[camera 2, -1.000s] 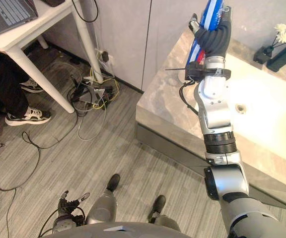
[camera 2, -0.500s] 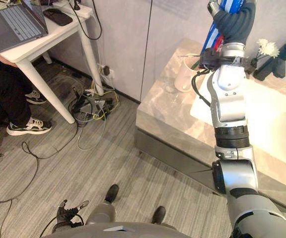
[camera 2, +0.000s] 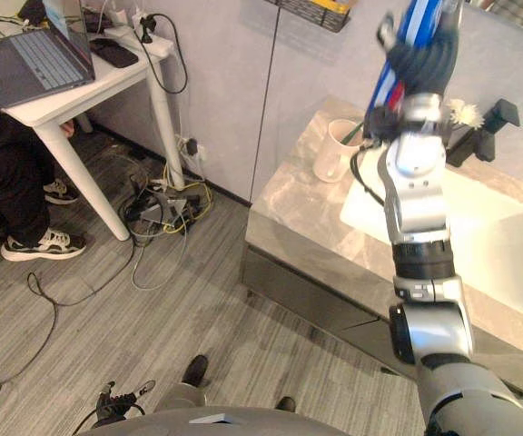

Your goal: Organize washtable

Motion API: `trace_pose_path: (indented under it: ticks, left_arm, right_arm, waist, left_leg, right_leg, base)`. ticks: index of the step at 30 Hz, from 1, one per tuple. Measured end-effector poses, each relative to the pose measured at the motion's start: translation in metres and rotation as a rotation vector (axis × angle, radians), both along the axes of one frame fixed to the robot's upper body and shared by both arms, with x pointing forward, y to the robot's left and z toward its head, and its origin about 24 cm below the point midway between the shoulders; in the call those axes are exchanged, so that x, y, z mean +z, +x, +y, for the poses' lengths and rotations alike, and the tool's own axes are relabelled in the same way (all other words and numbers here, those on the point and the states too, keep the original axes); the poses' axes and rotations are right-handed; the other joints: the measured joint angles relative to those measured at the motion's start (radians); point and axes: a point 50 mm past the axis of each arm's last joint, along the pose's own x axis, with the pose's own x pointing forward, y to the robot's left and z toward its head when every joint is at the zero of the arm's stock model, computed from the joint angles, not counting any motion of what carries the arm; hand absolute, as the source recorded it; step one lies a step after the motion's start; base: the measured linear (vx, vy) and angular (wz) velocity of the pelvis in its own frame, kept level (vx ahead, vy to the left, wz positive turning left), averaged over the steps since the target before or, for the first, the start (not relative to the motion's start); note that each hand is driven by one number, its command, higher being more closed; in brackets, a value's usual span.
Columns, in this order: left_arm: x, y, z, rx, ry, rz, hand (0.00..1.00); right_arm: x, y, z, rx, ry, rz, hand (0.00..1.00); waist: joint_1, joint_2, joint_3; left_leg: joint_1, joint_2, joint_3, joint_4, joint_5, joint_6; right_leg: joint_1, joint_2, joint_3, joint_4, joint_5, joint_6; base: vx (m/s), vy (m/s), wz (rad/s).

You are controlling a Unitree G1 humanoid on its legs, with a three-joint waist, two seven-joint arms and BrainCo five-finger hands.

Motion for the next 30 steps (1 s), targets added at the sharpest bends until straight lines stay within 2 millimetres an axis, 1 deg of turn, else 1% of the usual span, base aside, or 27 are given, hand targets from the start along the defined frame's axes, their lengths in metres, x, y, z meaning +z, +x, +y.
trace_pose_path:
  ticks: [1,3,4,5,6,7,8,9,10,11,13,16,17,19,21,22,24,28,30]
  left_arm:
    - [-0.001,-0.003,0.0,0.009,-0.013,0.009,0.0]
    - [-0.006,-0.01,0.0,0.031,-0.059,0.039,0.0]
    - [-0.007,-0.012,-0.001,0.043,-0.076,0.042,0.0]
    - [-0.01,-0.016,-0.003,0.058,-0.108,0.059,0.0]
    - [-0.013,-0.022,-0.005,0.081,-0.143,0.078,0.0]
    - [-0.015,-0.025,-0.007,0.092,-0.162,0.088,0.0]
    - [-0.018,-0.028,-0.011,0.105,-0.198,0.101,0.0]
    - [-0.019,-0.03,-0.013,0.111,-0.219,0.105,0.0]
    - [-0.02,-0.032,-0.015,0.115,-0.225,0.111,0.0]
    - [-0.021,-0.036,-0.017,0.111,-0.234,0.131,0.0]
    - [-0.023,-0.04,-0.018,0.112,-0.239,0.149,0.0]
    - [-0.022,-0.039,-0.016,0.106,-0.233,0.15,0.0]
    - [-0.022,-0.04,-0.015,0.106,-0.231,0.152,0.0]
    - [-0.022,-0.041,-0.013,0.103,-0.226,0.158,0.0]
    - [-0.022,-0.038,-0.013,0.081,-0.223,0.158,0.0]
    - [-0.022,-0.037,-0.013,0.077,-0.222,0.158,0.0]
    - [-0.022,-0.035,-0.013,0.071,-0.221,0.152,0.0]
    - [-0.022,-0.034,-0.014,0.065,-0.222,0.148,0.0]
    - [-0.021,-0.032,-0.015,0.063,-0.224,0.143,0.0]
  right_arm:
    - [-0.009,0.0,-0.003,-0.005,-0.003,0.031,1.0]
    - [-0.036,-0.004,-0.019,-0.041,0.005,0.127,1.0]
    - [-0.04,-0.005,-0.024,-0.054,0.011,0.142,1.0]
    - [-0.046,-0.007,-0.032,-0.076,0.02,0.163,1.0]
    - [-0.05,-0.009,-0.039,-0.093,0.013,0.181,1.0]
    - [-0.051,-0.01,-0.043,-0.101,0.003,0.191,1.0]
    - [-0.049,-0.012,-0.051,-0.126,-0.017,0.206,1.0]
    - [-0.046,-0.013,-0.059,-0.152,-0.031,0.205,1.0]
    - [-0.046,-0.014,-0.061,-0.16,-0.035,0.206,1.0]
    - [-0.046,-0.013,-0.063,-0.164,-0.036,0.209,1.0]
    - [-0.047,-0.01,-0.061,-0.16,-0.037,0.224,1.0]
    - [-0.045,-0.007,-0.059,-0.156,-0.037,0.229,1.0]
    - [-0.041,-0.005,-0.057,-0.151,-0.037,0.222,1.0]
    - [-0.034,0.001,-0.055,-0.146,-0.031,0.208,1.0]
    - [-0.018,0.006,-0.049,-0.131,-0.029,0.166,1.0]
    - [-0.016,0.008,-0.047,-0.126,-0.031,0.164,1.0]
    - [-0.012,0.011,-0.043,-0.114,-0.036,0.159,1.0]
    - [-0.007,0.019,-0.034,-0.074,-0.016,0.164,1.0]
    - [0.002,0.022,-0.025,-0.051,-0.007,0.137,1.0]
  waist:
    - [-0.006,0.003,0.0]
    - [-0.04,0.022,-0.002]
    - [-0.05,0.028,-0.002]
    - [-0.064,0.048,0.005]
    - [-0.079,0.069,0.006]
    - [-0.084,0.08,0.005]
    - [-0.087,0.105,0.004]
    - [-0.086,0.121,0.003]
    - [-0.085,0.125,0.001]
    - [-0.082,0.14,-0.009]
    - [-0.081,0.144,-0.012]
    - [-0.076,0.142,-0.011]
    - [-0.073,0.134,-0.006]
    - [-0.072,0.129,-0.004]
    - [-0.072,0.128,-0.003]
    - [-0.071,0.128,-0.003]
    - [-0.057,0.129,-0.003]
    - [-0.054,0.131,-0.002]
    - [-0.052,0.136,0.001]
  left_leg:
    - [0.005,0.001,0.006,0.0,0.0,0.0]
    - [0.022,0.003,0.019,-0.001,0.0,0.0]
    - [0.026,0.004,0.023,-0.001,0.0,0.001]
    - [0.035,0.009,0.029,-0.004,-0.002,0.003]
    - [0.038,0.012,0.035,-0.011,-0.012,0.004]
    - [0.041,0.012,0.036,-0.011,-0.013,0.004]
    - [0.047,0.015,0.037,-0.012,-0.012,0.005]
    - [0.05,0.018,0.037,-0.012,-0.012,0.006]
    - [0.05,0.02,0.037,-0.012,-0.011,0.006]
    - [0.049,0.026,0.037,-0.012,-0.01,0.003]
    - [0.045,0.034,0.033,-0.012,-0.008,0.001]
    - [0.033,0.041,0.025,-0.012,-0.003,-0.006]
    - [0.031,0.041,0.023,-0.012,0.0,-0.001]
    - [0.026,0.04,0.018,-0.012,0.001,-0.001]
    - [0.014,0.034,0.008,-0.012,0.006,-0.008]
    - [0.013,0.032,0.007,-0.012,0.006,-0.008]
    - [0.012,0.028,0.002,-0.011,0.007,-0.009]
    - [0.009,0.026,-0.012,-0.002,0.01,-0.013]
    - [0.002,0.027,-0.021,-0.009,0.012,-0.016]
  right_leg:
    - [-0.001,0.0,0.01,0.007,0.0,0.0]
    - [0.0,-0.001,0.028,0.024,-0.001,0.0]
    - [0.0,-0.001,0.034,0.027,-0.001,-0.001]
    - [0.0,-0.001,0.043,0.043,-0.006,-0.003]
    - [-0.001,0.001,0.057,0.06,-0.026,0.003]
    - [-0.001,0.001,0.062,0.064,-0.034,0.008]
    - [-0.001,0.006,0.071,0.074,-0.05,0.01]
    - [-0.001,0.008,0.075,0.08,-0.052,0.01]
    - [-0.001,0.009,0.075,0.079,-0.052,0.01]
    - [-0.001,0.012,0.075,0.079,-0.052,0.01]
    - [-0.001,0.023,0.073,0.075,-0.052,0.009]
    - [-0.004,0.028,0.065,0.07,-0.052,0.009]
    - [-0.003,0.029,0.063,0.069,-0.051,0.01]
    - [-0.005,0.029,0.06,0.068,-0.049,0.01]
    - [-0.01,0.028,0.051,0.068,-0.041,-0.006]
    - [-0.01,0.027,0.049,0.068,-0.04,-0.008]
    - [-0.007,0.024,0.046,0.068,-0.041,-0.01]
    - [-0.008,0.024,0.045,0.068,-0.042,-0.012]
    - [-0.009,0.026,0.036,0.068,-0.044,-0.014]
  base:
    - [-0.04,0.026,-0.25]
    - [-0.06,0.035,-0.21]
    - [-0.08,0.033,-0.18]
    - [-0.1,0.032,-0.19]
    - [-0.1,0.025,-0.16]
    - [-0.1,0.016,-0.12]
    - [-0.08,-0.005,-0.03]
    - [-0.07,-0.009,-0.01]
    - [-0.05,-0.023,0.03]
    - [-0.03,-0.025,0.01]
    - [-0.03,-0.034,0.05]
    - [0.0,-0.03,0.09]
    - [0.03,-0.026,0.07]
    - [0.04,-0.017,0.09]
    - [0.06,-0.016,0.14]
    - [0.07,-0.01,0.1]
    - [0.07,-0.011,0.09]
    - [0.03,0.0,0.13]
    - [-0.03,-0.001,0.1]
